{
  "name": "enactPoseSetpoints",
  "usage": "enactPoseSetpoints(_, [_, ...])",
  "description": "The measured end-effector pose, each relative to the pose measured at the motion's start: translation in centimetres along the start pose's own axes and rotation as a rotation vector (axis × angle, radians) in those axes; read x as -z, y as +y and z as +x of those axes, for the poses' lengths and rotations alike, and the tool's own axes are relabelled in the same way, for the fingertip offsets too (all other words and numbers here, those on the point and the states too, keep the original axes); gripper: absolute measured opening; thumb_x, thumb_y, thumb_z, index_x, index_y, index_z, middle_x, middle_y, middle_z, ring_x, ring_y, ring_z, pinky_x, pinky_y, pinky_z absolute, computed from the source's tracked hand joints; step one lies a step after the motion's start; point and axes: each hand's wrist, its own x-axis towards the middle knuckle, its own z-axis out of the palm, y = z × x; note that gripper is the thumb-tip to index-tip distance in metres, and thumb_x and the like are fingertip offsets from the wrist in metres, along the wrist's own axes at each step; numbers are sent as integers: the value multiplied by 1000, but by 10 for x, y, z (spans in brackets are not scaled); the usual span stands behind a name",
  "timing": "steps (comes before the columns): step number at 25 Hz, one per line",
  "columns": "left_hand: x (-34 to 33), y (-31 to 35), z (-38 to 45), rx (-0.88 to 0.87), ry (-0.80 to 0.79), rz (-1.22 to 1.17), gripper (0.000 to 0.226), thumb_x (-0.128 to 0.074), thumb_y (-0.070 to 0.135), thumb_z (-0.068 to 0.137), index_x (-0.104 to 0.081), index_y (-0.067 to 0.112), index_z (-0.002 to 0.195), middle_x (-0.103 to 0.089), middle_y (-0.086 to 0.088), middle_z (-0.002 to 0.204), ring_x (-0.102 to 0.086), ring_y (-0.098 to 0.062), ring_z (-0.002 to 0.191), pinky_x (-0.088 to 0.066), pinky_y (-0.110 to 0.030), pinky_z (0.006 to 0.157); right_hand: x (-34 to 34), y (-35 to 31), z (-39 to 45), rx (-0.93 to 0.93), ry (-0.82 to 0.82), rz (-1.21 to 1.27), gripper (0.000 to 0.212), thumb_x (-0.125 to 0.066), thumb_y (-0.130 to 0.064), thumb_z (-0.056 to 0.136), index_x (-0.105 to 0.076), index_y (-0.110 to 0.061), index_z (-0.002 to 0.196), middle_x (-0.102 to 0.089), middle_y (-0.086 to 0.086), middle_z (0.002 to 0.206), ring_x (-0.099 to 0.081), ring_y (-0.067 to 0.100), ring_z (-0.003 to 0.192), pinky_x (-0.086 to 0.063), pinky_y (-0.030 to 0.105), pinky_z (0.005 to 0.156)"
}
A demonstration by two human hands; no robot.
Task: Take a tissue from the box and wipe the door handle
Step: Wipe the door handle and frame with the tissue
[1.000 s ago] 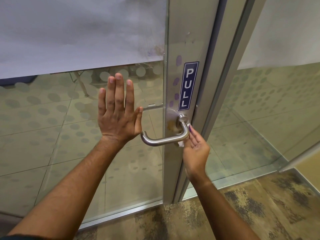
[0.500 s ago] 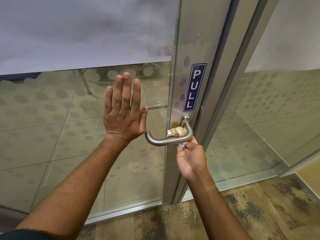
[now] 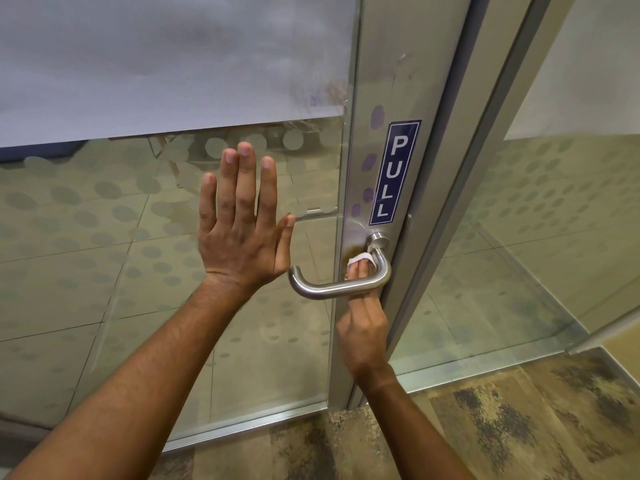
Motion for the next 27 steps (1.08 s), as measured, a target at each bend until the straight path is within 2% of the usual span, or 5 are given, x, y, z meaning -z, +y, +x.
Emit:
enactPoseSetpoints(5, [0, 1, 1, 12, -6, 6, 68, -31, 43, 99, -19, 3, 153, -15, -22, 154, 17, -20, 153, 6, -40, 125, 1, 7, 1, 66, -27, -8, 66, -51, 23, 71, -38, 13, 135, -41, 19, 141, -54, 38, 125, -46, 45, 103])
enactPoseSetpoints(11, [0, 0, 0, 13, 0, 15, 69, -31, 42, 99, -18, 2, 154, -14, -23, 154, 16, -21, 153, 5, -40, 125, -7, -17, 5, -55, 2, 49, 87, -59, 27, 70, -21, 6, 145, -29, 20, 150, -28, 29, 143, -27, 35, 117])
enactPoseSetpoints(19, [0, 0, 0, 4, 9, 15, 69, -30, 42, 100, -19, 2, 154, -14, -23, 154, 14, -21, 154, 3, -41, 126, -7, -32, 13, -122, 37, 41, 89, -64, 26, 69, -23, 3, 144, -30, 18, 147, -37, 38, 136, -44, 45, 104])
enactPoseSetpoints(23, [0, 1, -1, 12, 0, -8, 70, -32, 42, 99, -16, 2, 155, -13, -23, 155, 15, -21, 153, 4, -41, 126, 1, -14, 4, -91, 19, 96, 51, -47, 11, 84, -46, 11, 135, -50, 23, 139, -57, 40, 122, -53, 42, 95])
enactPoseSetpoints(27, [-1, 0, -2, 10, -10, 5, 70, -31, 42, 100, -16, 2, 156, -13, -23, 155, 15, -22, 153, 4, -41, 125, 31, 6, -6, -314, 113, 183, 53, -50, 10, 89, -44, 0, 141, -54, 11, 139, -68, 31, 107, -57, 41, 84])
